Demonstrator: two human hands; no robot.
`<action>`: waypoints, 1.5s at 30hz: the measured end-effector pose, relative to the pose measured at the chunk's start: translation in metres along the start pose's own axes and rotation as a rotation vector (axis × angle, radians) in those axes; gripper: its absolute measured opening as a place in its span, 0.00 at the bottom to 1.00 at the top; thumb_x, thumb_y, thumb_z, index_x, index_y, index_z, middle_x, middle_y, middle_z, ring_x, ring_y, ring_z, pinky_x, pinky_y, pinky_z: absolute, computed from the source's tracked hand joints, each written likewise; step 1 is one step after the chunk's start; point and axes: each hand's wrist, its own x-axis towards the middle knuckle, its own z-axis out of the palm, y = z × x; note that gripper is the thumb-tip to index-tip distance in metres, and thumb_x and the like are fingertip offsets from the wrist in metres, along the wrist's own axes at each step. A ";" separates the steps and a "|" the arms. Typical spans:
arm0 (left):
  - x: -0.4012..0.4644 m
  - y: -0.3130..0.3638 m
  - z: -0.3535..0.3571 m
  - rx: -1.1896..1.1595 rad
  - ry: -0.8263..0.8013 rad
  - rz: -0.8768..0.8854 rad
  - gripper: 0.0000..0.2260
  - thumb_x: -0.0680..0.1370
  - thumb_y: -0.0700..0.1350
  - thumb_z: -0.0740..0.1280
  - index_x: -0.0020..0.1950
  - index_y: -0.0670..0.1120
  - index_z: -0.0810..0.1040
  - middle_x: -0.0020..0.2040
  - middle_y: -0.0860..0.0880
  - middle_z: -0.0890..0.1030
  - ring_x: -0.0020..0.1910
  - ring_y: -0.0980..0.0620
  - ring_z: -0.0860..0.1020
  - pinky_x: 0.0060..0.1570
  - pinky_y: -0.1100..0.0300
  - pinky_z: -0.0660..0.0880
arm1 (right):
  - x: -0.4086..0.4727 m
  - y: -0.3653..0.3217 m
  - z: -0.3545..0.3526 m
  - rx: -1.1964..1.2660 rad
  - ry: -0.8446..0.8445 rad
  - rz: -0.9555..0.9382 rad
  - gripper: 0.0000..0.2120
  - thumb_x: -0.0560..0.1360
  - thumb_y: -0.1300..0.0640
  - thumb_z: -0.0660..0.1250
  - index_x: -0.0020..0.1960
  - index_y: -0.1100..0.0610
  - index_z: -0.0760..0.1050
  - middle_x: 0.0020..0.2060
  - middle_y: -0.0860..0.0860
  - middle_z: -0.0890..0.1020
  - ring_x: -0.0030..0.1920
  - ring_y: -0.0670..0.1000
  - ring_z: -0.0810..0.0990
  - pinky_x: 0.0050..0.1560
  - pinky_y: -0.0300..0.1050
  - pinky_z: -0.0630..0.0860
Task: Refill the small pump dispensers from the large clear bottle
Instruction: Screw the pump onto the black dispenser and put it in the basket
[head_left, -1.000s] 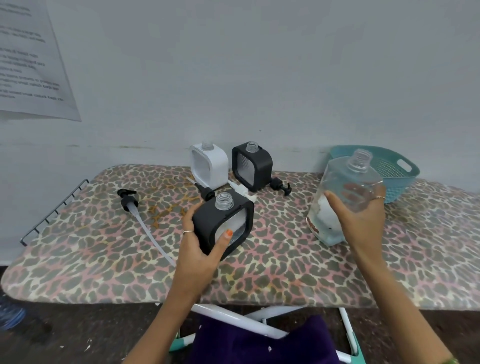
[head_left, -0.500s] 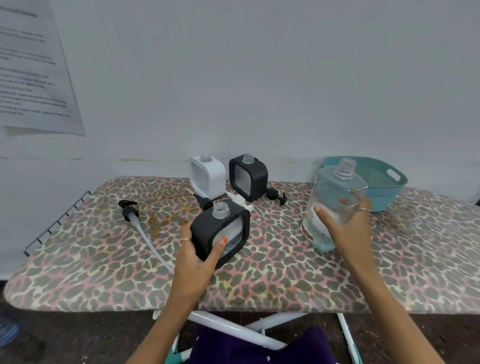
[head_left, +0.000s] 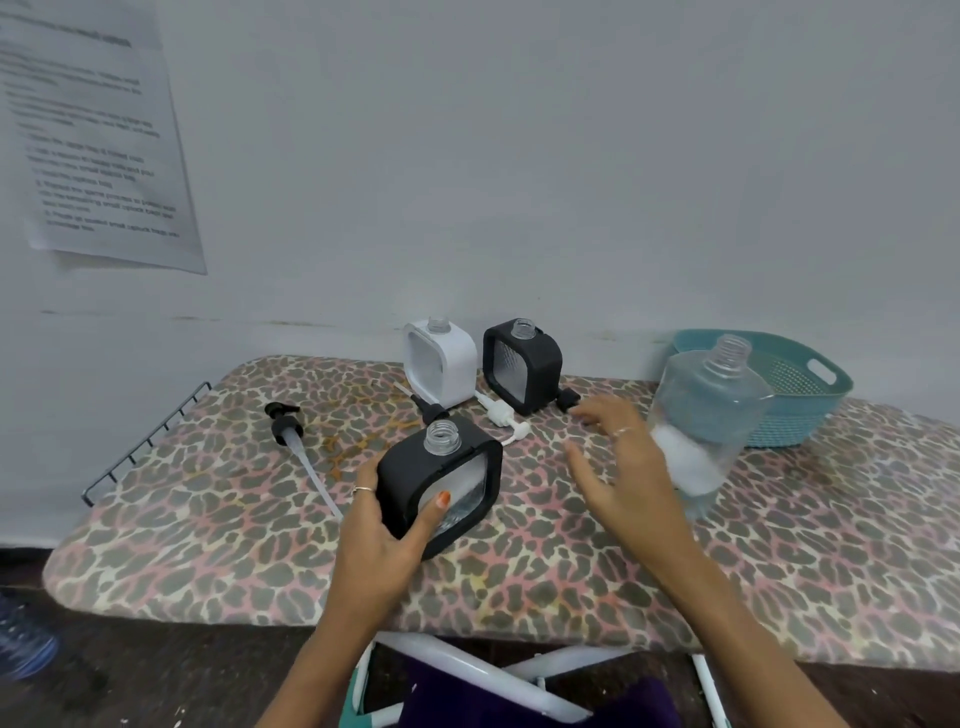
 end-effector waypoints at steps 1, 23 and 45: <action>-0.001 0.000 -0.004 0.007 0.008 0.007 0.21 0.70 0.49 0.71 0.58 0.60 0.66 0.56 0.61 0.75 0.52 0.72 0.76 0.49 0.76 0.72 | 0.008 0.004 0.008 -0.003 -0.092 0.000 0.14 0.77 0.61 0.68 0.61 0.54 0.73 0.57 0.46 0.74 0.57 0.41 0.72 0.63 0.47 0.74; -0.002 -0.015 -0.015 0.030 0.017 0.035 0.21 0.68 0.58 0.72 0.58 0.64 0.69 0.55 0.64 0.79 0.54 0.61 0.79 0.49 0.65 0.78 | 0.095 0.017 0.136 -0.074 -0.581 -0.066 0.17 0.75 0.47 0.60 0.61 0.46 0.77 0.50 0.50 0.80 0.49 0.50 0.77 0.50 0.43 0.73; -0.008 -0.010 -0.012 0.084 0.038 0.022 0.22 0.73 0.45 0.73 0.61 0.57 0.68 0.56 0.60 0.78 0.56 0.66 0.77 0.53 0.70 0.74 | 0.071 -0.071 -0.031 0.580 0.046 0.007 0.04 0.70 0.60 0.67 0.45 0.54 0.76 0.35 0.43 0.78 0.36 0.44 0.74 0.40 0.34 0.71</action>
